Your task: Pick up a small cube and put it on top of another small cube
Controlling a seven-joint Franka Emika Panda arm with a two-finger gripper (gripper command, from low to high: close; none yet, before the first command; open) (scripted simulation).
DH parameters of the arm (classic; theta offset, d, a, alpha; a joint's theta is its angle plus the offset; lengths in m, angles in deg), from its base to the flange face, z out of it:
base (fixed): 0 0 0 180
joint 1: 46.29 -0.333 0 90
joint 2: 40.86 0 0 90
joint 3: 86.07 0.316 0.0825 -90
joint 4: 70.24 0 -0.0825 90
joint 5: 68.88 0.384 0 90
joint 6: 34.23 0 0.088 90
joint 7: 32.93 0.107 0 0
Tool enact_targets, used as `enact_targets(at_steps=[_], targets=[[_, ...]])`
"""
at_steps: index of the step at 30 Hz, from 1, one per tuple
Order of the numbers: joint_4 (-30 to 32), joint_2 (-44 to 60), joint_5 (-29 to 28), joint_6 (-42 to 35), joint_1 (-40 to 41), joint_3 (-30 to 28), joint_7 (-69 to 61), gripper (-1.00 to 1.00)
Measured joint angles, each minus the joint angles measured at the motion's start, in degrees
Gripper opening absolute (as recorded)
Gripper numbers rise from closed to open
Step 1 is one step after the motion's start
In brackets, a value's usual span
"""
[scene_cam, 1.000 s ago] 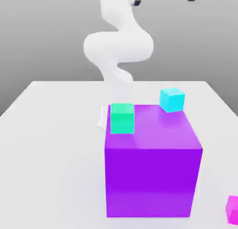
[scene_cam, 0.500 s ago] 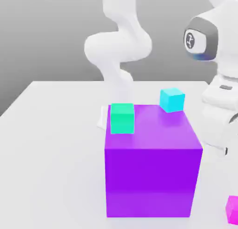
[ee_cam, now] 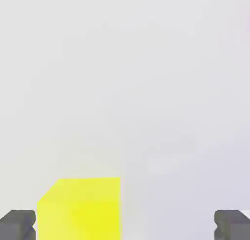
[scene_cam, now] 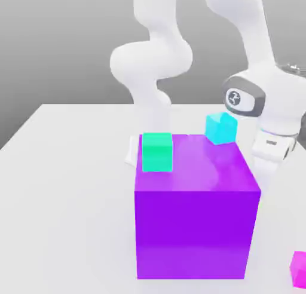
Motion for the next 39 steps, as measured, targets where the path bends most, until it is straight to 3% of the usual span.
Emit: enact_targets(at_steps=[7, 8, 15, 24, 39], targets=[[-0.6, 11.8, -8.5, 11.7, -6.2, -8.8, 6.3, 0.0], [-1.0, 13.9, -9.0, 13.4, -7.5, -10.1, 6.8, -1.0], [-1.1, 14.4, -9.4, 13.8, -7.9, -10.6, 7.1, -1.0], [0.8, -1.8, -0.2, 0.3, -7.2, -6.0, -2.9, -1.0], [-11.1, -20.1, -6.5, -27.8, -1.6, -18.4, -41.1, -1.0]])
